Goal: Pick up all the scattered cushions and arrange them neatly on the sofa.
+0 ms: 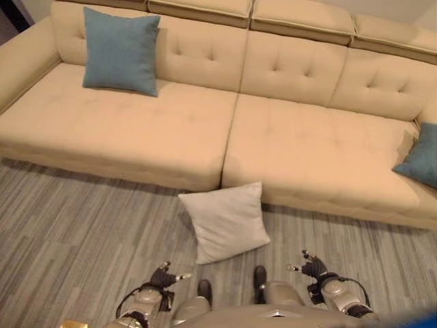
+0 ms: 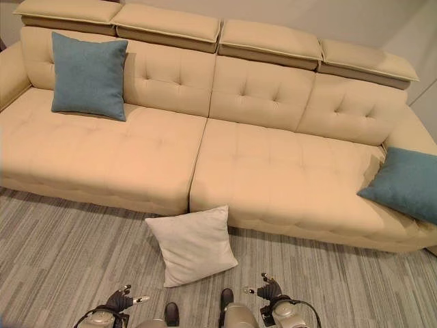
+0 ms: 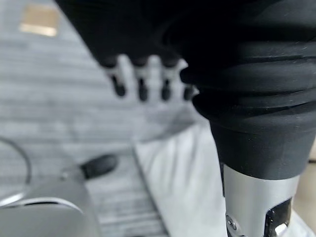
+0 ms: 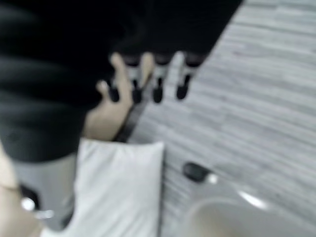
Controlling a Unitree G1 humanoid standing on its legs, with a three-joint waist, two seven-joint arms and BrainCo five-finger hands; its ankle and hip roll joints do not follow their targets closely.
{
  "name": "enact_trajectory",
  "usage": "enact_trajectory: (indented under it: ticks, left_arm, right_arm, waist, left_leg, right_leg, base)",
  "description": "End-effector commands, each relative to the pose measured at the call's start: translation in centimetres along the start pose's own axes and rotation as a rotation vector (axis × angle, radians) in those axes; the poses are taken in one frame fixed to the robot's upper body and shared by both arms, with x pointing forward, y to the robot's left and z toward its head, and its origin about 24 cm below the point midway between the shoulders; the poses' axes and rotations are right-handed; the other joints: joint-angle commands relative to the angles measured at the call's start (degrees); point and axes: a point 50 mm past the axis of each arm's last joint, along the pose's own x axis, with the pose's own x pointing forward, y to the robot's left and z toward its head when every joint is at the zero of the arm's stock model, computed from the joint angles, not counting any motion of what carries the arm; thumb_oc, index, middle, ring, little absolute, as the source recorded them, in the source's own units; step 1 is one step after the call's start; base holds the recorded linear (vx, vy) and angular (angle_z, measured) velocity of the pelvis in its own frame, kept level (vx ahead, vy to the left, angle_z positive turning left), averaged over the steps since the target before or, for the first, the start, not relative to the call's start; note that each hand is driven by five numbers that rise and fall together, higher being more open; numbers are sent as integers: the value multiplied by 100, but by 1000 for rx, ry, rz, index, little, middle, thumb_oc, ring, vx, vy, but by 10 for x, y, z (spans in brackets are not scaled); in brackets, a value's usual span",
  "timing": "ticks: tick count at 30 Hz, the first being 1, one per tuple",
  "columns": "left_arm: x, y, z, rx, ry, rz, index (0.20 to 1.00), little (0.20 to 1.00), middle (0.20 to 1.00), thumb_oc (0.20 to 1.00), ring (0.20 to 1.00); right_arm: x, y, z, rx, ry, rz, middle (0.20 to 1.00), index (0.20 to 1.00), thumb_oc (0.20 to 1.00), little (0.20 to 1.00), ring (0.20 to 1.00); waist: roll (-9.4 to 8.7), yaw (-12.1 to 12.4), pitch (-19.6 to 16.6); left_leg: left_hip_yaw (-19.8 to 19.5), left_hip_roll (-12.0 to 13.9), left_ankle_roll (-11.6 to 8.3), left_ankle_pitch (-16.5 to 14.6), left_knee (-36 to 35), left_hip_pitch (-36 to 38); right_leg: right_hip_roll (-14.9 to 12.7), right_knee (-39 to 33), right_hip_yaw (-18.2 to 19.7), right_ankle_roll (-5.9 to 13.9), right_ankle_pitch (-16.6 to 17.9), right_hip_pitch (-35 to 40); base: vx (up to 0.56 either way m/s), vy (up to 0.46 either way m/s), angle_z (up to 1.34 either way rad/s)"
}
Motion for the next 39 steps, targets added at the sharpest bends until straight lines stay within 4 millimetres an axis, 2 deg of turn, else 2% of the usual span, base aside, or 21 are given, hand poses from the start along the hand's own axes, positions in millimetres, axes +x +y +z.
enact_trajectory:
  ticks: [1, 3, 7, 9, 10, 11, 14, 15, 16, 17, 20, 21, 22, 23, 25, 26, 27, 28, 29, 30, 39]
  left_arm:
    - [4, 8, 20, -22, -61, 34, 1000, 1000, 1000, 1000, 1000]
    - [4, 9, 20, -31, -63, 40, 1000, 1000, 1000, 1000, 1000]
    - [6, 5, 43, -58, -132, 42, 1000, 1000, 1000, 1000, 1000]
    - [7, 7, 81, -146, -255, 83, 1000, 1000, 1000, 1000, 1000]
    - [7, 7, 81, -146, -255, 83, 1000, 1000, 1000, 1000, 1000]
    - [7, 9, 94, -183, -298, 102, 1000, 1000, 1000, 1000, 1000]
    - [2, 12, 136, -281, -430, 133, 1000, 1000, 1000, 1000, 1000]
    - [-4, 20, 167, -340, -515, 159, 1000, 1000, 1000, 1000, 1000]
    - [-4, 20, 168, -340, -515, 159, 1000, 1000, 1000, 1000, 1000]
    - [-13, 28, 203, -407, -613, 180, 1000, 1000, 1000, 1000, 1000]
    - [-30, 42, 251, -462, -740, 212, 1000, 1000, 1000, 1000, 1000]
    - [-44, 52, 276, -493, -823, 236, 1000, 1000, 1000, 1000, 1000]
    - [-44, 52, 277, -493, -823, 236, 1000, 1000, 1000, 1000, 1000]
    - [-50, 56, 288, -493, -857, 243, 1000, 1000, 1000, 1000, 1000]
    - [-64, 67, 310, -513, -916, 272, 1000, 1000, 1000, 1000, 1000]
    - [-73, 74, 322, -514, -948, 288, 1000, 1000, 1000, 1000, 1000]
    - [-74, 75, 323, -514, -952, 288, 1000, 1000, 1000, 1000, 1000]
    - [-80, 79, 331, -511, -974, 300, 1000, 1000, 1000, 1000, 1000]
    - [-87, 82, 341, -503, -1001, 313, 1000, 1000, 1000, 1000, 1000]
    - [-104, 93, 360, -503, -1058, 334, 1000, 1000, 1000, 1000, 1000]
    - [-142, 115, 394, -483, -1168, 389, 1000, 1000, 1000, 1000, 1000]
  right_arm:
    - [4, -4, 22, -58, -83, 2, 1000, 1000, 1000, 1000, 1000]
    - [4, -5, 23, -64, -86, 1, 1000, 1000, 1000, 1000, 1000]
    - [5, -15, 30, -41, -119, -38, 1000, 1000, 1000, 1000, 1000]
    - [7, -23, 53, -21, -200, -80, 1000, 1000, 1000, 1000, 1000]
    - [7, -23, 53, -21, -200, -80, 1000, 1000, 1000, 1000, 1000]
    - [8, -26, 64, -13, -236, -95, 1000, 1000, 1000, 1000, 1000]
    - [7, -37, 103, 8, -361, -143, 1000, 1000, 1000, 1000, 1000]
    - [4, -47, 139, 12, -465, -180, 1000, 1000, 1000, 1000, 1000]
    - [4, -47, 139, 12, -466, -180, 1000, 1000, 1000, 1000, 1000]
    - [-3, -60, 179, 12, -578, -228, 1000, 1000, 1000, 1000, 1000]
    - [-18, -76, 234, -2, -718, -299, 1000, 1000, 1000, 1000, 1000]
    - [-33, -82, 270, 23, -831, -329, 1000, 1000, 1000, 1000, 1000]
    - [-33, -82, 270, 23, -832, -329, 1000, 1000, 1000, 1000, 1000]
    - [-39, -87, 281, 15, -860, -350, 1000, 1000, 1000, 1000, 1000]
    - [-54, -96, 311, 27, -937, -392, 1000, 1000, 1000, 1000, 1000]
    - [-63, -101, 325, 31, -974, -415, 1000, 1000, 1000, 1000, 1000]
    - [-63, -102, 326, 32, -977, -416, 1000, 1000, 1000, 1000, 1000]
    - [-68, -105, 334, 40, -993, -431, 1000, 1000, 1000, 1000, 1000]
    - [-74, -110, 343, 47, -1012, -446, 1000, 1000, 1000, 1000, 1000]
    - [-86, -120, 359, 48, -1048, -477, 1000, 1000, 1000, 1000, 1000]
    - [-106, -142, 382, 35, -1067, -541, 1000, 1000, 1000, 1000, 1000]
  waist:
    - [-64, -18, 184]
    - [-52, -17, 200]
    - [-5, 0, 390]
    - [37, 32, 754]
    - [37, 29, 746]
    - [38, 34, 847]
    - [49, 15, 1117]
    - [52, -16, 1231]
    - [53, -19, 1219]
    - [61, -47, 1335]
    - [81, -101, 1449]
    - [81, -152, 1520]
    - [80, -154, 1507]
    - [83, -168, 1518]
    - [94, -185, 1573]
    - [103, -191, 1553]
    - [91, -202, 1564]
    - [109, -195, 1577]
    - [112, -199, 1595]
    - [107, -221, 1617]
    - [121, -216, 1700]
  left_leg:
    - [-474, -216, -187, -330, 542, -222]
    - [-528, -182, -231, -290, 527, -264]
    - [-710, -54, -394, -142, 569, -639]
    - [-816, -14, -466, -19, 752, -1190]
    - [-818, -15, -466, -20, 759, -1205]
    - [-835, -25, -478, 4, 853, -1402]
    - [-840, -7, -520, 51, 1192, -2029]
    - [-827, -3, -541, 85, 1403, -2483]
    - [-828, -4, -541, 83, 1414, -2506]
    - [-816, 28, -568, 74, 1695, -3012]
    - [-807, 61, -629, 84, 2063, -3788]
    - [-798, 109, -654, 73, 2314, -4262]
    - [-798, 107, -653, 69, 2327, -4285]
    - [-804, 110, -661, 48, 2434, -4507]
    - [-828, 143, -662, 14, 2670, -5016]
    - [-849, 182, -679, -204, 2884, -5325]
    - [-835, 159, -660, -29, 2868, -5426]
    - [-861, 189, -674, -259, 3066, -5577]
    - [-878, 173, -661, -297, 3199, -5768]
    - [-918, 159, -624, -413, 3520, -6288]
    - [-916, 33, -517, -621, 4186, -7264]
  right_leg:
    - [-113, 226, 231, 445, 7, -242]
    - [-67, 283, 249, 420, -41, -265]
    - [-28, 197, -39, 280, -116, -378]
    - [-16, 386, -193, 220, -135, -856]
    - [-17, 392, -194, 220, -137, -869]
    - [-7, 501, -231, 209, -139, -1059]
    - [-36, 859, -272, 184, -140, -1699]
    - [-65, 1077, -275, 175, -149, -2150]
    - [-67, 1085, -276, 175, -151, -2171]
    - [-107, 1388, -275, 166, -186, -2674]
    - [-153, 1765, -231, 156, -220, -3416]
    - [-177, 2032, -182, 150, -242, -3883]
    - [-179, 2044, -180, 150, -246, -3906]
    - [-189, 2121, -167, 153, -251, -4112]
    - [-208, 2402, -111, 151, -289, -4601]
    - [-200, 2639, -51, 178, -502, -4903]
    - [-224, 2581, -62, 149, -325, -4981]
    - [-219, 2809, -22, 174, -540, -5144]
    - [-238, 2952, -6, 171, -577, -5336]
    - [-222, 3231, 59, 149, -636, -5793]
    - [-211, 3787, 188, 138, -778, -6775]
  base:
    - [27, -110, 14]
    - [23, -124, 13]
    - [-76, -176, 37]
    - [-253, -172, 35]
    - [-209, -103, 23]
    - [-143, -63, 14]
    - [-214, -90, 7]
    - [-179, -72, 12]
    - [-223, -87, 15]
    - [-144, -47, 8]
    - [-153, -43, 3]
    - [-121, -29, 5]
    - [-79, -2, 2]
    - [0, 0, 0]
    - [4, -14, 1]
    - [-7, -3, 5]
    - [81, 0, 3]
    - [0, 0, 0]
    - [109, -2, 1]
    - [38, 5, 2]
    - [43, 17, 2]
